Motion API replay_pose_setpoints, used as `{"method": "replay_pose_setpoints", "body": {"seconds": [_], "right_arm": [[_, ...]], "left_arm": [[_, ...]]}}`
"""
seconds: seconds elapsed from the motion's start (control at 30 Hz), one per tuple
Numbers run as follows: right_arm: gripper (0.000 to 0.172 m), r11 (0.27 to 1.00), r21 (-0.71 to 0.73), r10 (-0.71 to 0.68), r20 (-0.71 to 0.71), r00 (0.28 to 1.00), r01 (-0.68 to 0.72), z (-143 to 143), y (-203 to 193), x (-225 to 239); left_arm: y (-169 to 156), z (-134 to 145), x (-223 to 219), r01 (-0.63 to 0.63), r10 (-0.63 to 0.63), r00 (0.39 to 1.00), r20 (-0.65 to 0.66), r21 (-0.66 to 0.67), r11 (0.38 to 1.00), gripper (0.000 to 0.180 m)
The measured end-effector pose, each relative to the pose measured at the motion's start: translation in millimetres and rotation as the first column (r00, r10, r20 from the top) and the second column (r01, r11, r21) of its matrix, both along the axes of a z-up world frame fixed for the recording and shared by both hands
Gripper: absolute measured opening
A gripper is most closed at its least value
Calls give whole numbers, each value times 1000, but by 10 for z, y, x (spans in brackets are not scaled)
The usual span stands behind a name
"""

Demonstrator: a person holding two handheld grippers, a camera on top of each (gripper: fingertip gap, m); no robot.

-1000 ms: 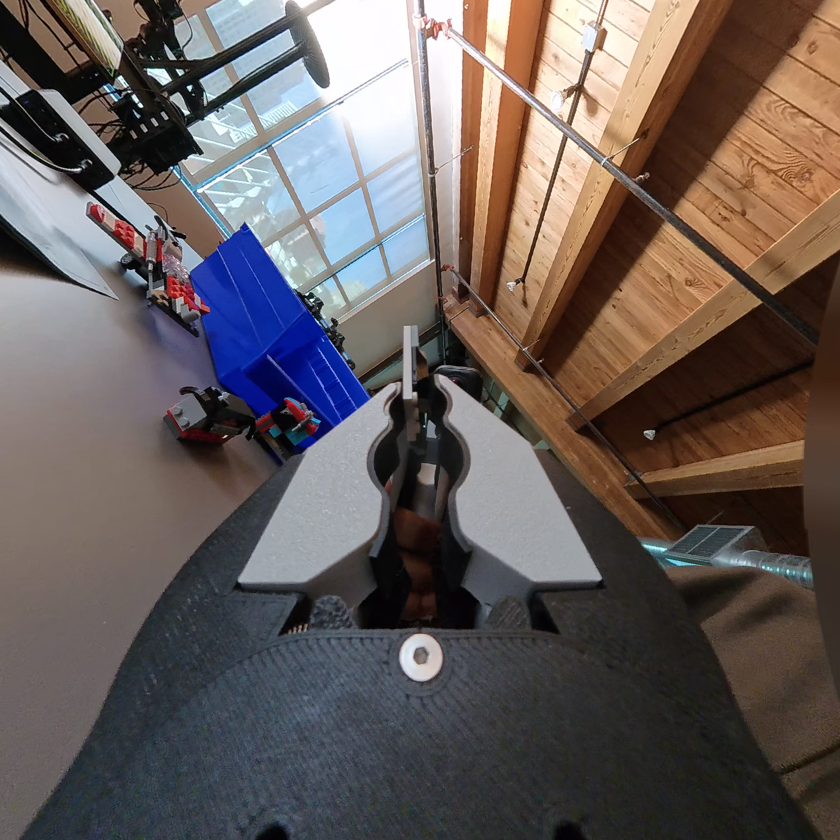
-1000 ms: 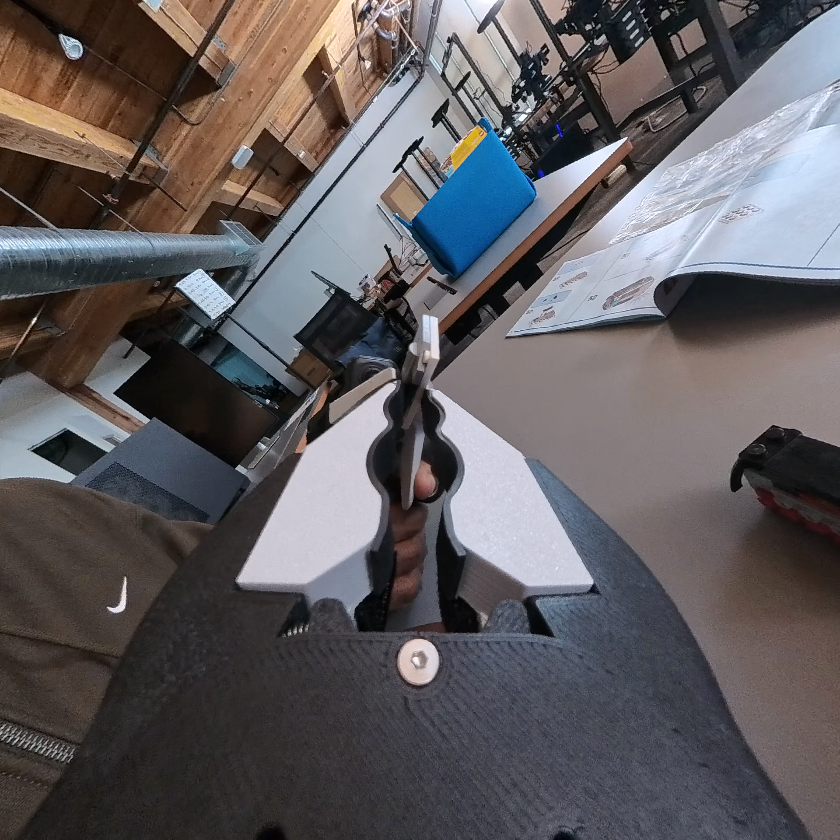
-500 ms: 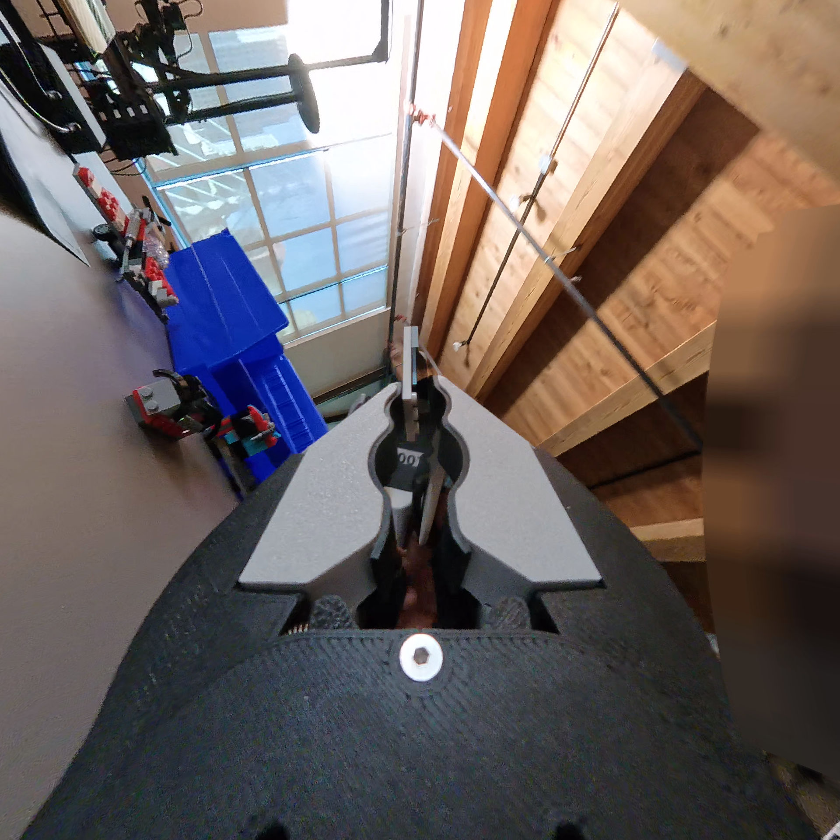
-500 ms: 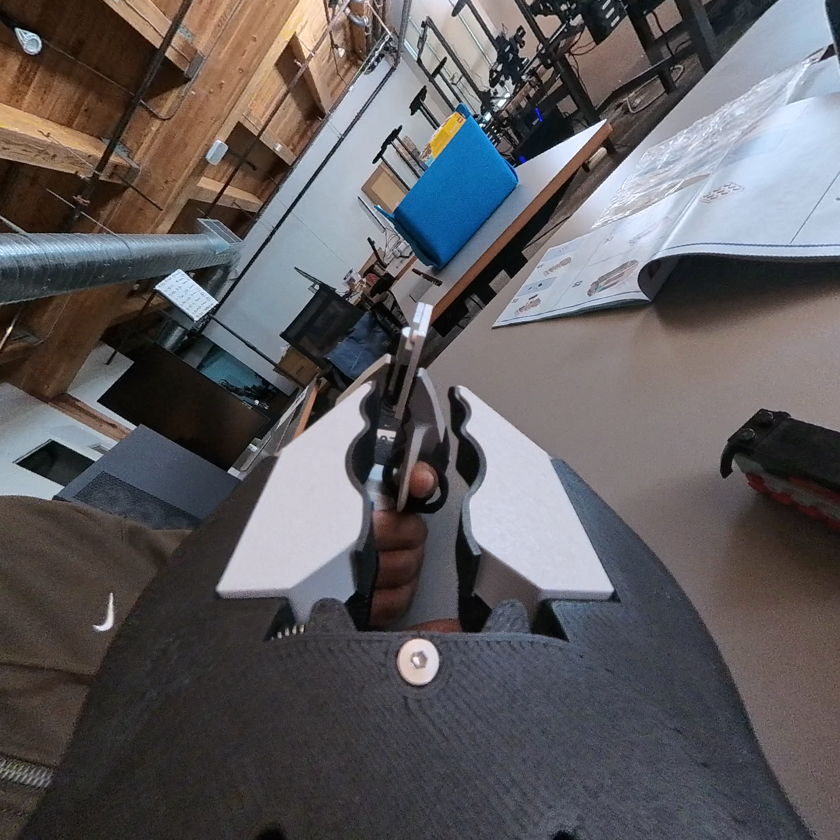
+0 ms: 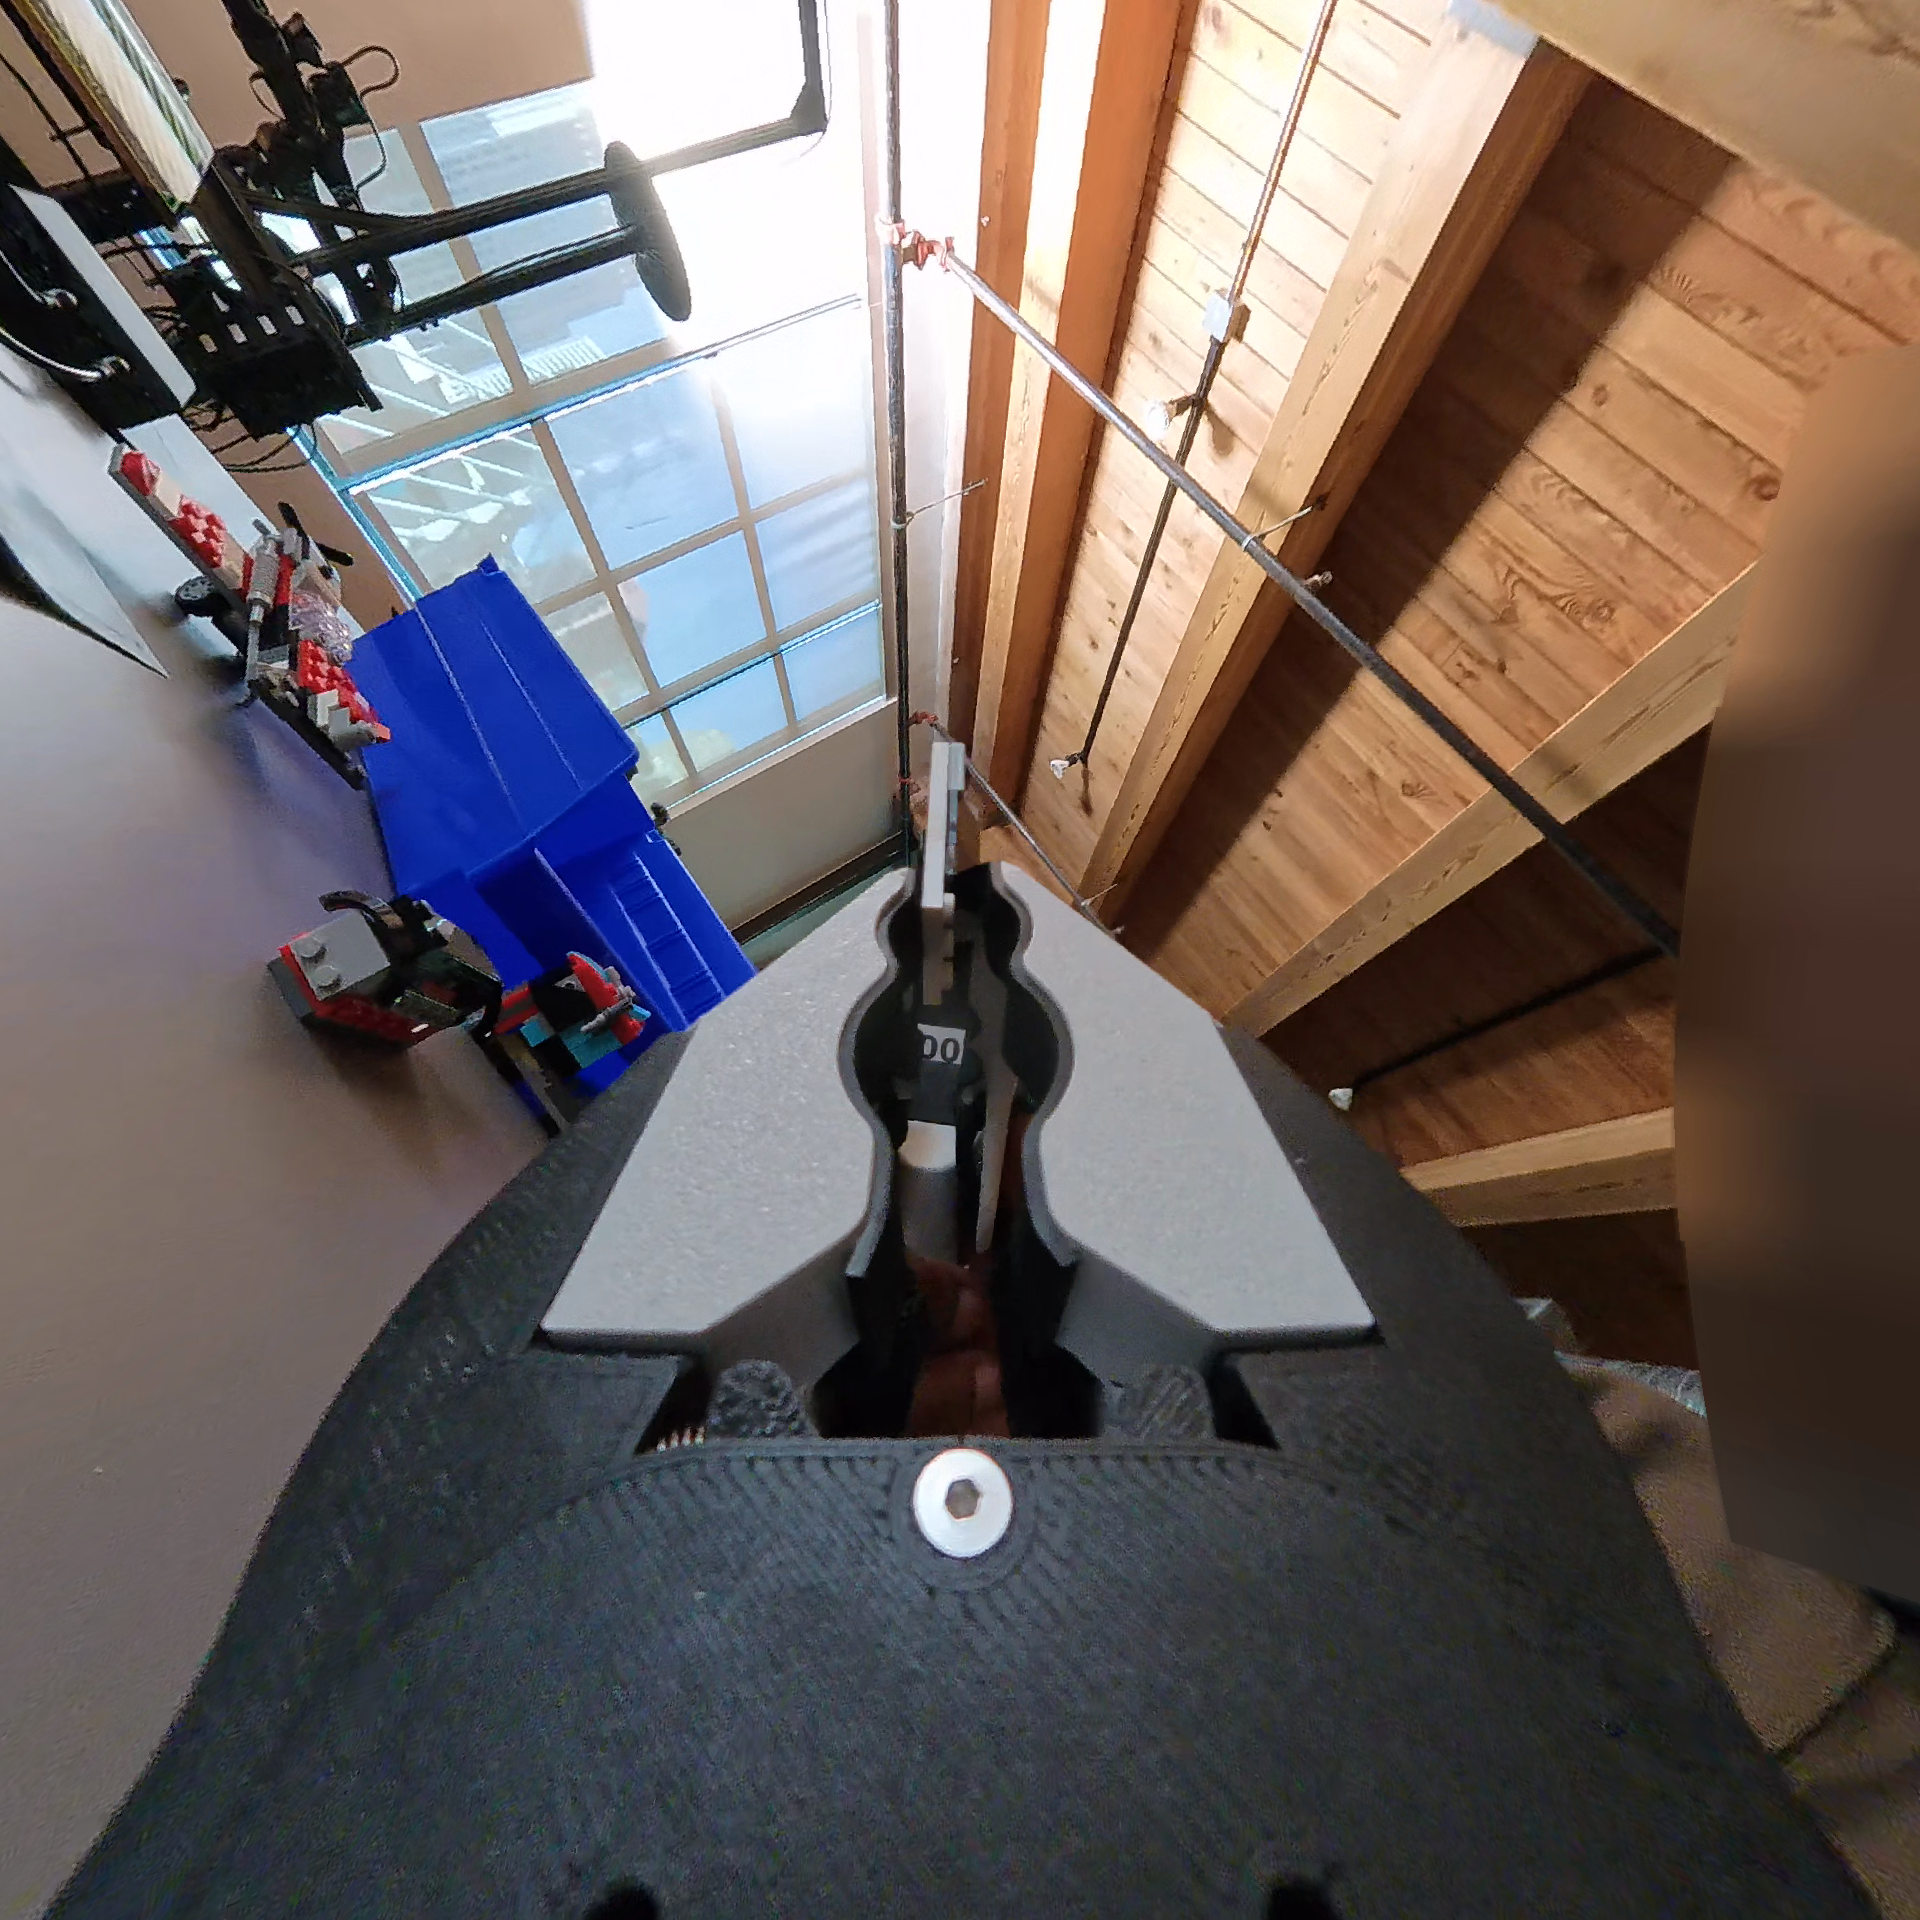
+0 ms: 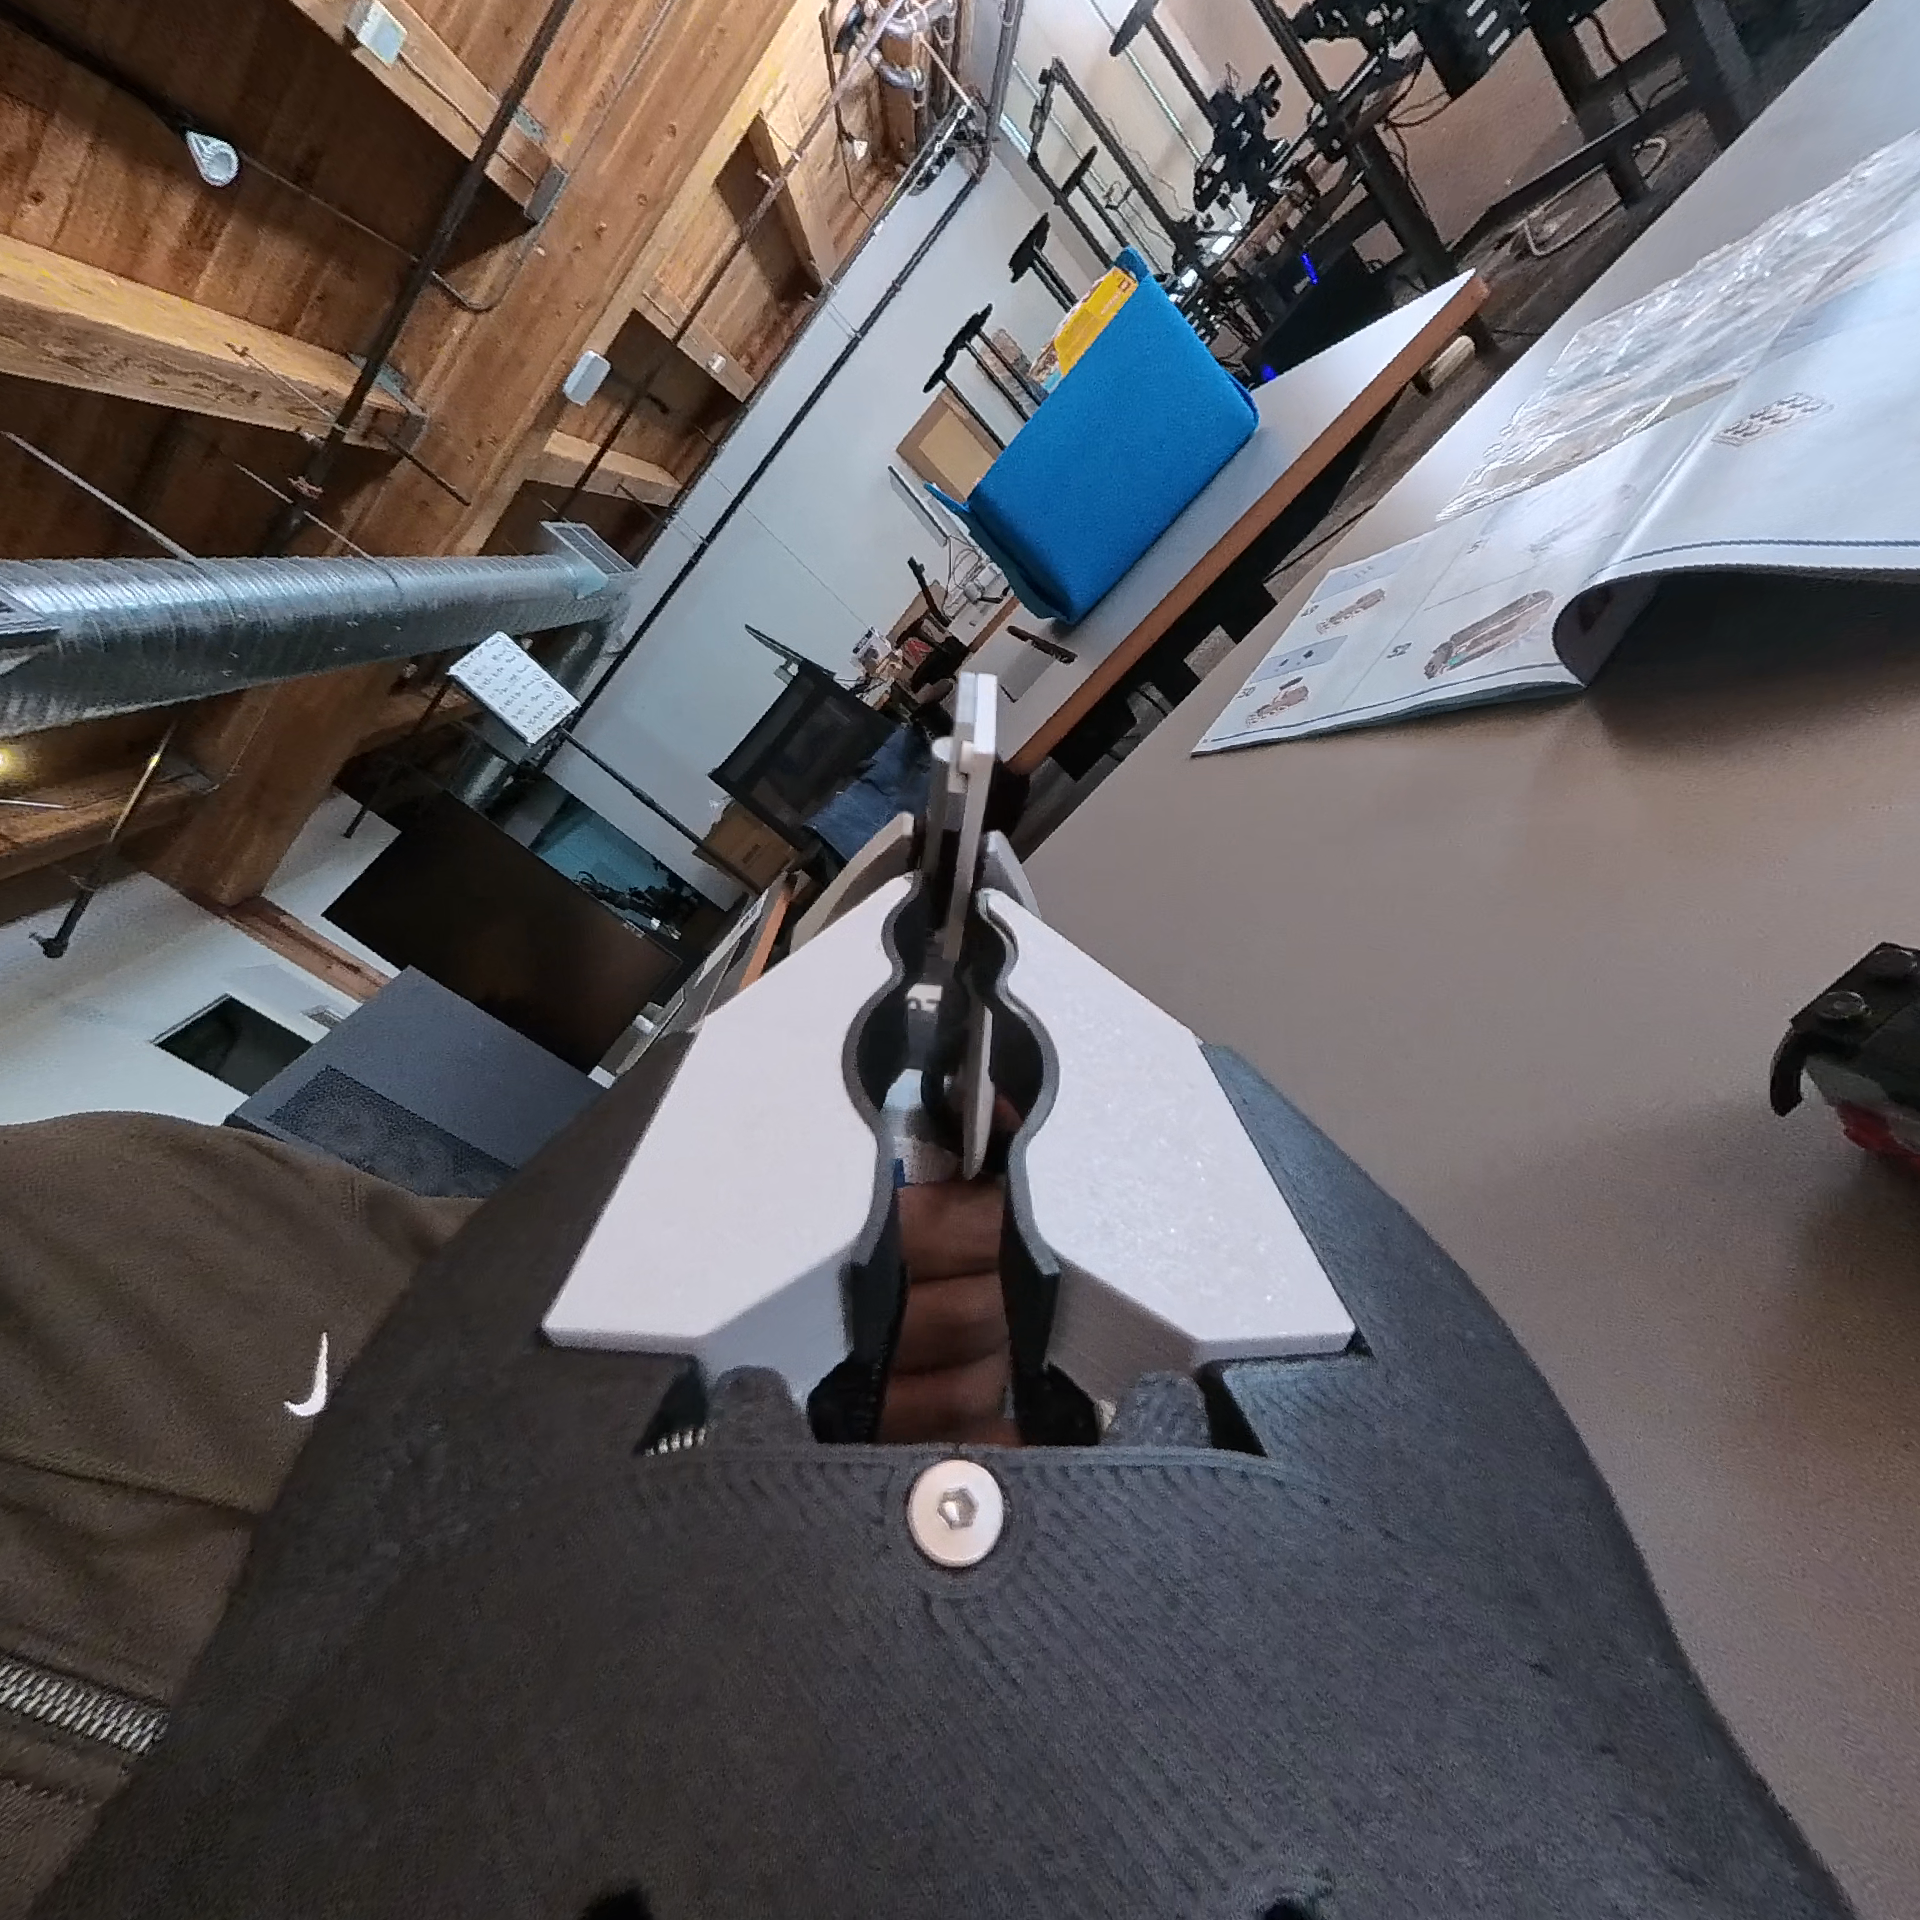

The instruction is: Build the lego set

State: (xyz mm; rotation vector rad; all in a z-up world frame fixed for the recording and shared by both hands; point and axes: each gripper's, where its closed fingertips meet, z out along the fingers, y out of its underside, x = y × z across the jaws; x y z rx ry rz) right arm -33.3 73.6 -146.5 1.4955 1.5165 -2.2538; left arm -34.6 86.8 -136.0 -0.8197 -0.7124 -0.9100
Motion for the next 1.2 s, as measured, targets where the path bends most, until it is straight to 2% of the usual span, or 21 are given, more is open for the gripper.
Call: {"method": "replay_pose_setpoints", "body": {"seconds": [0.13,0.3,0.57,0.73,0.83,1.1,1.2], "right_arm": [[6,1000,11,12,-18,1000,-12,38,22,16],[6,992,107,68,-28,997,-64,37,11,77],[7,906,402,156,-25,987,-133,-142,-124,211],[7,873,469,176,-39,984,-138,-151,-166,257],[7,861,489,186,-49,981,-139,-140,-189,281],[7,851,509,191,-68,979,-130,-91,-193,313],[7,846,513,209,-70,976,-144,-81,-218,339]], "left_arm": [[18,6,19,28,-30,999,-45,-38,999,29],[-34,34,-9,80,-92,987,-132,-92,993,32],[-118,-3,182,184,-279,886,-371,-270,945,31],[-193,54,202,304,-345,891,-295,-176,936,24],[-195,54,233,307,-350,884,-311,-179,935,18],[-189,61,322,339,-382,864,-327,-184,923,22],[-192,66,354,344,-388,855,-343,-185,921,18]]}}
